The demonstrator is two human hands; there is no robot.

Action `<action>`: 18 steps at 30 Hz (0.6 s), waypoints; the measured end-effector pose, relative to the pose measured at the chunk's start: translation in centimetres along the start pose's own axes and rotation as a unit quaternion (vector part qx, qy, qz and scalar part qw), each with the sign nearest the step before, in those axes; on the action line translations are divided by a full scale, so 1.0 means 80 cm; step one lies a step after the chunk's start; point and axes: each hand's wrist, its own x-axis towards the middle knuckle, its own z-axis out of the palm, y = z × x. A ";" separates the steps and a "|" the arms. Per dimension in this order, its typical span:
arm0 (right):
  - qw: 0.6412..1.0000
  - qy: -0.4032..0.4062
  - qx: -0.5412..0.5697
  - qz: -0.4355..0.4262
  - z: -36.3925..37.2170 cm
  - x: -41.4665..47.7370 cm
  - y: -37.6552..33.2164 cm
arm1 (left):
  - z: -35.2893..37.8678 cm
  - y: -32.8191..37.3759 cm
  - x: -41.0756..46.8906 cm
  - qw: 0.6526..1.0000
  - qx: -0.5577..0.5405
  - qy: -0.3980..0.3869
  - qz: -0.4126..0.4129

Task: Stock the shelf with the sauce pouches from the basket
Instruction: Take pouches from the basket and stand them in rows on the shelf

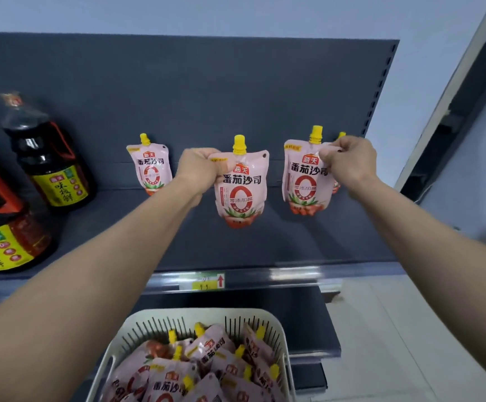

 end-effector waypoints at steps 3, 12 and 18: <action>1.000 -0.012 -0.001 -0.008 0.007 0.050 0.020 | 0.023 -0.010 0.038 0.999 -0.001 0.032 -0.006; 0.991 -0.127 0.047 -0.001 0.082 0.220 0.113 | 0.111 -0.052 0.185 0.994 0.030 0.096 -0.043; 0.990 -0.134 0.043 -0.007 0.110 0.243 0.131 | 0.117 -0.063 0.221 0.994 0.040 0.094 -0.048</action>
